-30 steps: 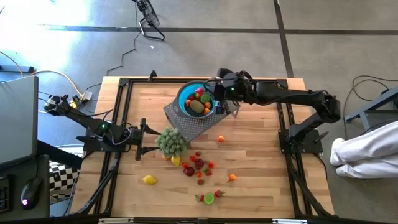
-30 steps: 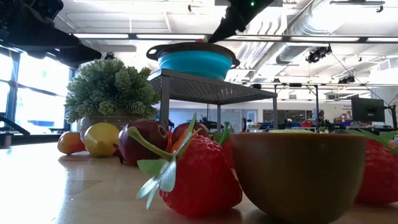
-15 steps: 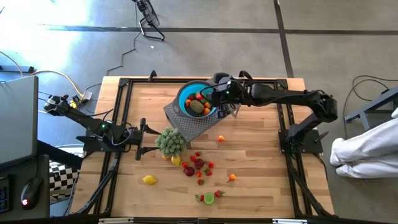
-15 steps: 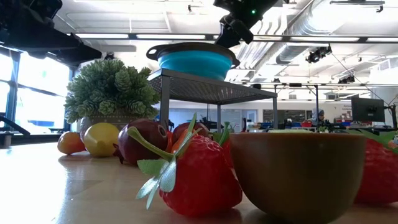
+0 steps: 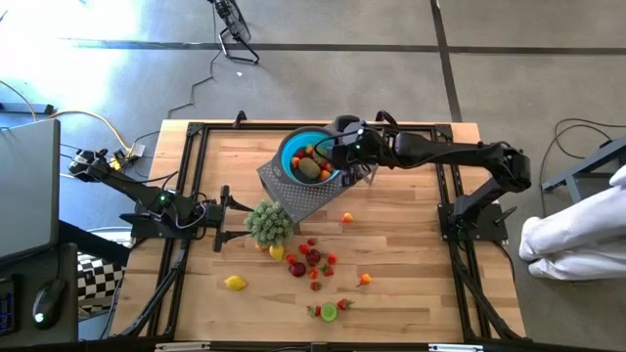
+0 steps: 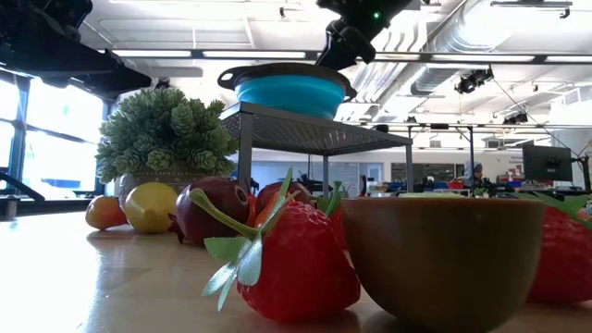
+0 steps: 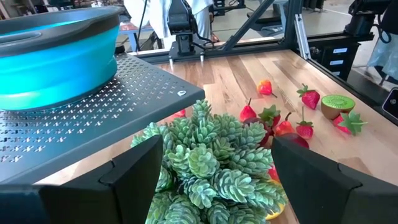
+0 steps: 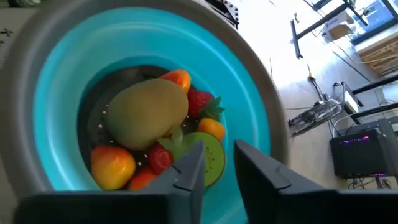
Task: Pick & Place Fruit
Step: Put the strawberry into the blue strainer bowl on the shelf, then put the pear into the blue strainer bowl on the shelf
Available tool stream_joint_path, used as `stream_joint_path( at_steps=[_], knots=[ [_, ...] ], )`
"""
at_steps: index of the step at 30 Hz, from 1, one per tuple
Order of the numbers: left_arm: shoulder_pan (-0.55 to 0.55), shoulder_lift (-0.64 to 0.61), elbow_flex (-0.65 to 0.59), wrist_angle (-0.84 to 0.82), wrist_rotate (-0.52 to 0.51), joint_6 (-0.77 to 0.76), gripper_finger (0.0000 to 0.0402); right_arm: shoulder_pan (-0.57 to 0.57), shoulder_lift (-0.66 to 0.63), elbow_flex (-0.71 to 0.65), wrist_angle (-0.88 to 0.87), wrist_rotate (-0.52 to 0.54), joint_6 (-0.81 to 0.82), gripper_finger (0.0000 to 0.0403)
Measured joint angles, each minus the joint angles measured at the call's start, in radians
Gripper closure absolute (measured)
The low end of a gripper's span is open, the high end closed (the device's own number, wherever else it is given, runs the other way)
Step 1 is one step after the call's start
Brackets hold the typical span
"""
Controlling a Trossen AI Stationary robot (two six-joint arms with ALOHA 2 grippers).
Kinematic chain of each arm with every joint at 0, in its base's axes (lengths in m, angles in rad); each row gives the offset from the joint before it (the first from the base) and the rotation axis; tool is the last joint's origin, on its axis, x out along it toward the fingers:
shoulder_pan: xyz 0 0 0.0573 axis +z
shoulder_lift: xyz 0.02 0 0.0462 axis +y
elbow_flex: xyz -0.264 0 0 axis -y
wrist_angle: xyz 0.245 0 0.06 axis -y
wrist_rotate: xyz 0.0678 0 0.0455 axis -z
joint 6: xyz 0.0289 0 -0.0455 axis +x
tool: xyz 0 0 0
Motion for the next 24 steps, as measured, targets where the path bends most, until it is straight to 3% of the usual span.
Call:
stream_joint_path(
  at_steps=[3, 6, 17, 24],
  knots=[
    [0.000, 0.000, 0.000, 0.000, 0.000, 0.000, 0.0107, 0.013, 0.000, 0.000, 0.004, 0.027, 0.001, 0.0292],
    [0.000, 0.000, 0.000, 0.000, 0.000, 0.000, 0.0107, 0.030, -0.001, 0.000, 0.004, 0.088, 0.001, 0.0292],
    [0.000, 0.000, 0.000, 0.000, 0.002, -0.004, 0.0107, 0.084, -0.063, 0.000, -0.063, 0.137, 0.016, 0.0392],
    [0.000, 0.000, 0.000, 0.000, 0.002, -0.004, 0.0107, 0.097, -0.121, 0.000, -0.179, 0.129, 0.177, 0.0395]
  ],
)
